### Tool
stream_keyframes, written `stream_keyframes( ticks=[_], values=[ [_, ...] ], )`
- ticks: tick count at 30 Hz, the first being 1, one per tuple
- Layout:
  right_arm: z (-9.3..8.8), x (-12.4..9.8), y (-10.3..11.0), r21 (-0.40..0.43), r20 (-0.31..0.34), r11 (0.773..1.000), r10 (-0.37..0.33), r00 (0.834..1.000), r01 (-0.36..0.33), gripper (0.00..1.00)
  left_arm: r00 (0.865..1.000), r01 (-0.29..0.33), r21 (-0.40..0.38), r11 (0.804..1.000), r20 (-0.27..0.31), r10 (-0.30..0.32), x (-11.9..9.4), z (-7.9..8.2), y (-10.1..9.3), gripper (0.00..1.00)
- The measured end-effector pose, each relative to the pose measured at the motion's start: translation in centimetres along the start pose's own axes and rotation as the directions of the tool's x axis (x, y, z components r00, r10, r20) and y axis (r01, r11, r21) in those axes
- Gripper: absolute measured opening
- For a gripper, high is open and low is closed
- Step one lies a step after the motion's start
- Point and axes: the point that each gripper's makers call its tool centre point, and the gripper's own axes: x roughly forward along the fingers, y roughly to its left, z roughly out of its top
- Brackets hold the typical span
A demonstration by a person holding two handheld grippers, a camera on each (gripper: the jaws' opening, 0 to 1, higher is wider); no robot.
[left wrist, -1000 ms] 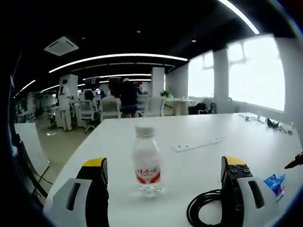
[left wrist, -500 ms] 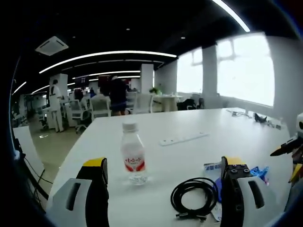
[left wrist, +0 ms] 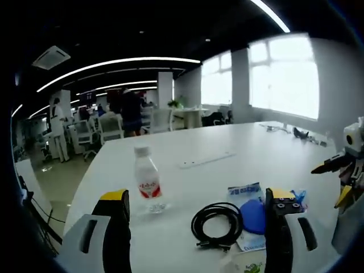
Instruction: Arrange the tabletop items into an orderly group along one side of the table until the central work area is clear of visible clutter.
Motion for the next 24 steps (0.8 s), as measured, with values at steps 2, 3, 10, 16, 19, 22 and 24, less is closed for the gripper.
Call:
stream_keyframes(
  ticks=[2,3,10,16,19,22,24],
  values=[
    [-0.1,-0.1,0.0,-0.004,-0.007,1.000,0.001,1.000,-0.001,1.00,1.000,0.011,0.001,1.000,-0.024,-0.011,-0.3,-0.3,-0.2,0.98],
    [-0.2,-0.2,0.1,-0.006,-0.012,1.000,0.004,1.000,-0.004,1.00,0.999,0.019,0.002,1.000,-0.036,-0.019,-0.4,-0.4,-0.4,0.97],
    [-0.3,-0.3,0.4,-0.016,-0.018,1.000,0.008,1.000,-0.008,1.00,0.976,0.113,0.049,0.992,-0.190,-0.101,-1.3,-2.9,-2.5,0.92],
    [-0.6,-0.4,0.6,-0.020,-0.034,1.000,0.015,0.999,-0.016,1.00,0.948,0.166,0.045,0.985,-0.283,-0.147,-1.5,-4.6,-4.0,0.90],
    [-0.7,-0.4,0.7,-0.021,-0.037,1.000,0.018,0.999,-0.019,1.00,0.930,0.190,0.046,0.981,-0.329,-0.165,-1.5,-5.5,-4.5,0.86],
    [-0.8,-0.5,0.8,-0.021,-0.039,1.000,0.017,0.999,-0.018,1.00,0.918,0.210,0.041,0.977,-0.353,-0.183,-1.6,-5.8,-5.1,0.85],
    [-0.8,-0.5,0.8,-0.019,-0.041,1.000,0.016,0.999,-0.017,1.00,0.909,0.224,0.039,0.974,-0.368,-0.194,-1.6,-6.0,-5.5,0.83]
  ],
)
